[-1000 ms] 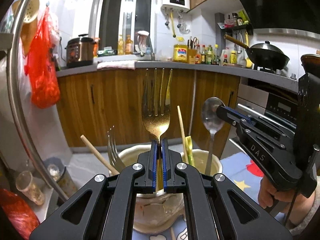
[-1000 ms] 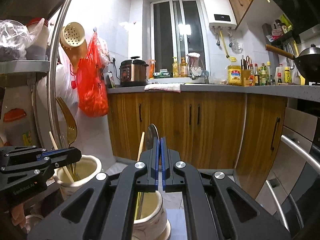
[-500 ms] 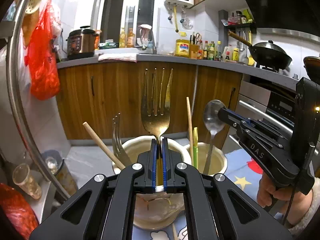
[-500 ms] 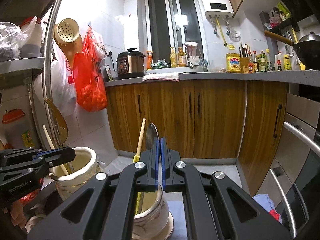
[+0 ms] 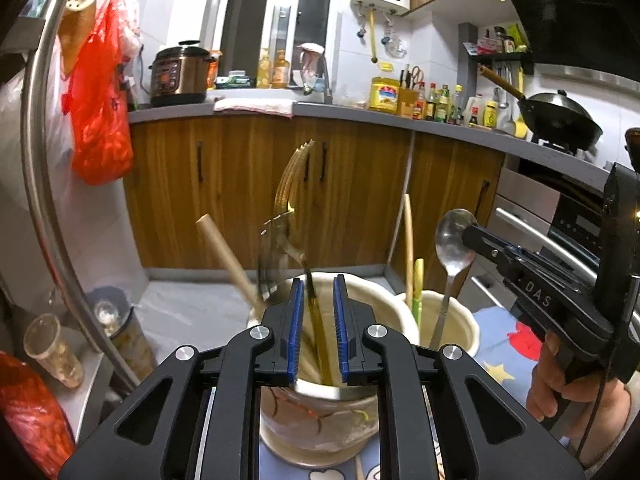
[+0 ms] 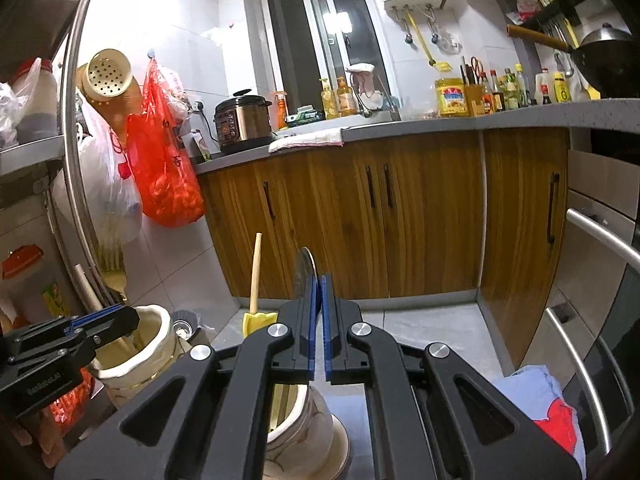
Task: Organize utensils
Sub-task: 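Lower the fork with the left gripper while the right lowers the spoon into the holder, then open both grippers to release the fork and spoon into the holder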
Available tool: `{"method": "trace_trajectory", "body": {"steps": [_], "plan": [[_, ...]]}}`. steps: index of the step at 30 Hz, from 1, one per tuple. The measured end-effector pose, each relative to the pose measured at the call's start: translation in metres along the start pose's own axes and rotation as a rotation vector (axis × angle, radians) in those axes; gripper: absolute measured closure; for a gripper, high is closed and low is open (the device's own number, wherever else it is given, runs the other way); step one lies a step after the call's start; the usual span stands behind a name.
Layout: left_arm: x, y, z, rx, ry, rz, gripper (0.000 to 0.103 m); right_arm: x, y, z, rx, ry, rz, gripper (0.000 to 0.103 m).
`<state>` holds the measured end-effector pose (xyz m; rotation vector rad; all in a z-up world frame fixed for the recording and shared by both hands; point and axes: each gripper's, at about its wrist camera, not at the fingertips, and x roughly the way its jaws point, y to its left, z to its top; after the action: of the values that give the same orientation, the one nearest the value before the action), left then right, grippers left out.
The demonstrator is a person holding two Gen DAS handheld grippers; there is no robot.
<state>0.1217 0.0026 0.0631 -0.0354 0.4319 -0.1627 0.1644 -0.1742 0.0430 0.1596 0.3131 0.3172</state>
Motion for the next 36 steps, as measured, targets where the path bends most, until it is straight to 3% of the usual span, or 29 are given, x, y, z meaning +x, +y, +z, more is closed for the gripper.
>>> {"method": "trace_trajectory", "body": {"steps": [6, 10, 12, 13, 18, 23, 26, 30, 36], "plan": [[0.002, 0.000, 0.000, 0.000, -0.005, 0.008, 0.086, 0.005, -0.005, -0.002, 0.013, 0.014, -0.005, 0.101], [0.003, -0.001, 0.001, 0.002, -0.004, 0.002, 0.078, 0.006, -0.005, -0.001, 0.009, 0.016, -0.007, 0.099], [0.002, -0.003, 0.001, 0.008, -0.005, -0.002, 0.073, 0.007, -0.007, -0.002, 0.014, 0.022, -0.007, 0.092], [0.001, -0.004, 0.001, 0.011, -0.008, -0.002, 0.069, 0.007, -0.007, -0.002, 0.017, 0.024, -0.007, 0.083], [-0.007, -0.008, 0.006, 0.011, -0.016, -0.011, 0.052, 0.002, -0.010, -0.001, 0.026, 0.028, -0.012, 0.071], [-0.031, -0.015, 0.016, 0.015, -0.024, -0.034, 0.028, -0.022, -0.011, 0.011, 0.051, 0.045, -0.004, 0.043], [-0.050, -0.018, 0.021, 0.020, -0.041, -0.031, 0.024, -0.044, -0.012, 0.019, 0.070, 0.045, 0.007, 0.030], [-0.073, -0.019, 0.025, 0.003, -0.034, -0.038, 0.018, -0.072, -0.009, 0.021, 0.087, 0.071, 0.031, 0.021], [-0.099, -0.021, 0.005, -0.008, 0.008, 0.014, 0.010, -0.100, -0.003, -0.005, 0.104, 0.146, 0.077, 0.007]]}}
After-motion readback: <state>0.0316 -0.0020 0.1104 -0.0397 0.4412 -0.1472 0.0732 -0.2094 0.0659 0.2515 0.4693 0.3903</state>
